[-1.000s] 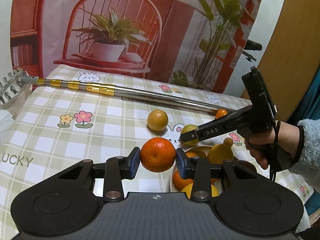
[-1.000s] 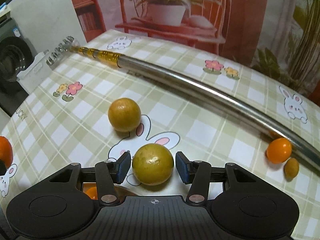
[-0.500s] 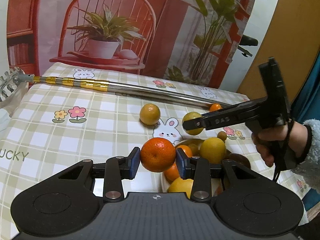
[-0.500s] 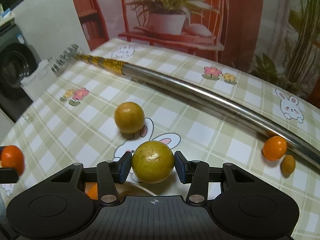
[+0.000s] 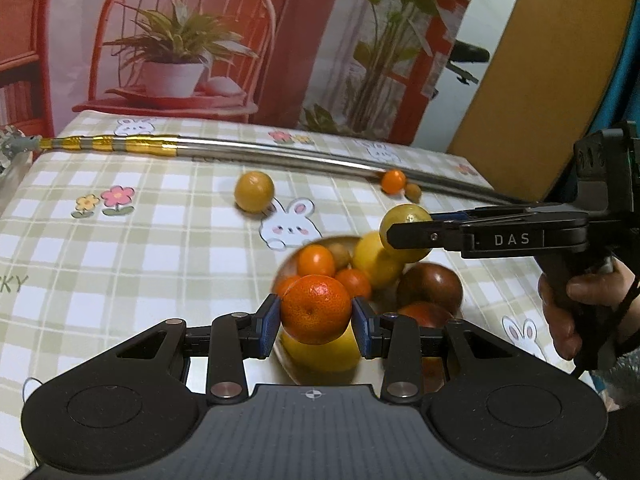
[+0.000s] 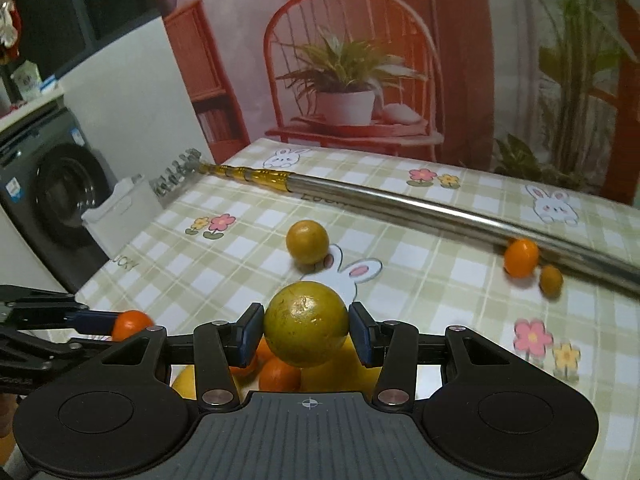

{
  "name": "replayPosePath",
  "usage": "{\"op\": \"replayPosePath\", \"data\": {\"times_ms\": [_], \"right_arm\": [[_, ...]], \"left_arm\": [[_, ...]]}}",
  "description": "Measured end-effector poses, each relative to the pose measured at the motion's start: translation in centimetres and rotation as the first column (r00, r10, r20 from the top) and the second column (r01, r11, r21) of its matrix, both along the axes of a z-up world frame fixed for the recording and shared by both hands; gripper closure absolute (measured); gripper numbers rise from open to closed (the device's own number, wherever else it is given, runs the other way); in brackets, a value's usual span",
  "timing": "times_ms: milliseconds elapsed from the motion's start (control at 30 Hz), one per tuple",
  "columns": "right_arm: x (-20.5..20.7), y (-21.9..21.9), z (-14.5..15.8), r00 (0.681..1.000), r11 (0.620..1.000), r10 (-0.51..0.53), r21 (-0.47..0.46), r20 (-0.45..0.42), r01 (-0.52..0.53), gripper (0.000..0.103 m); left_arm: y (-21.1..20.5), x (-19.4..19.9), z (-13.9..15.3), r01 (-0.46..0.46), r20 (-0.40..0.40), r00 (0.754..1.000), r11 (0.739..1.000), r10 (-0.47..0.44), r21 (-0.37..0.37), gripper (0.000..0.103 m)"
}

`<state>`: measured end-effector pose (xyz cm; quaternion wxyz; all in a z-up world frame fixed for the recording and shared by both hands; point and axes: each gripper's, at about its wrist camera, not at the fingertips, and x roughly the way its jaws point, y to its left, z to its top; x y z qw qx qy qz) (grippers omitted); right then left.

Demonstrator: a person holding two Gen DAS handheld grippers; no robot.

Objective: Organize fruits
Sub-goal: 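Carry the tangerine onto the plate and open the left tool while the right tool carries the citrus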

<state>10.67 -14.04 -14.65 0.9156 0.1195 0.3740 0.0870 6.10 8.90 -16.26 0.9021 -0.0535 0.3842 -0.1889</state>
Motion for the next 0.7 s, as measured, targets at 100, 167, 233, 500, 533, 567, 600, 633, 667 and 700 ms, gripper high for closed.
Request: {"op": "replayPosePath", "data": {"times_ms": [100, 167, 233, 500, 533, 567, 600, 633, 667, 700], "right_arm": [[-1.6, -0.1, -0.5, 1.0, 0.999, -0.027, 0.029, -0.004, 0.027, 0.06], [-2.2, 0.1, -0.8, 0.999, 0.999, -0.034, 0.041, -0.005, 0.034, 0.06], [-2.6, 0.5, -1.0, 1.0, 0.999, -0.022, 0.039, -0.004, 0.022, 0.06], [-3.3, 2.1, -1.7, 0.999, 0.999, 0.03, 0.013, -0.013, -0.03, 0.06], [-3.4, 2.2, -1.8, 0.999, 0.999, 0.03, 0.016, -0.013, -0.03, 0.06], [-3.6, 2.1, -1.8, 1.0, 0.999, 0.029, 0.025, -0.011, -0.028, 0.06], [-3.7, 1.9, -1.8, 1.0, 0.999, 0.026, 0.035, -0.012, -0.026, 0.06], [-3.9, 1.8, -1.8, 1.0, 0.999, 0.023, 0.04, -0.012, -0.022, 0.06], [-4.1, 1.8, -1.7, 1.0, 0.999, 0.021, 0.041, -0.008, -0.021, 0.06], [-4.3, 1.8, -1.6, 1.0, 0.999, 0.02, 0.039, -0.006, -0.02, 0.06]], "left_arm": [[-0.5, -0.4, -0.2, 0.011, -0.007, 1.0, 1.0, -0.011, 0.007, 0.063], [-0.8, -0.6, -0.3, 0.015, -0.01, 1.0, 1.0, -0.015, 0.011, 0.063], [-1.0, -0.8, -0.4, 0.016, -0.014, 1.0, 1.0, -0.016, 0.014, 0.063], [-1.7, -1.5, -0.8, 0.03, -0.028, 0.999, 0.999, -0.029, 0.023, 0.063], [-1.8, -1.5, -0.9, 0.031, -0.03, 0.999, 0.999, -0.03, 0.026, 0.063], [-1.9, -1.6, -1.0, 0.032, -0.033, 0.999, 0.999, -0.032, 0.028, 0.063], [-2.0, -1.6, -1.0, 0.034, -0.035, 0.999, 0.999, -0.033, 0.03, 0.063], [-2.1, -1.7, -1.1, 0.038, -0.037, 0.999, 0.999, -0.037, 0.031, 0.063], [-2.2, -1.7, -1.1, 0.04, -0.038, 0.999, 0.999, -0.039, 0.033, 0.063], [-2.2, -1.8, -1.1, 0.043, -0.038, 0.998, 0.998, -0.042, 0.034, 0.063]]}}
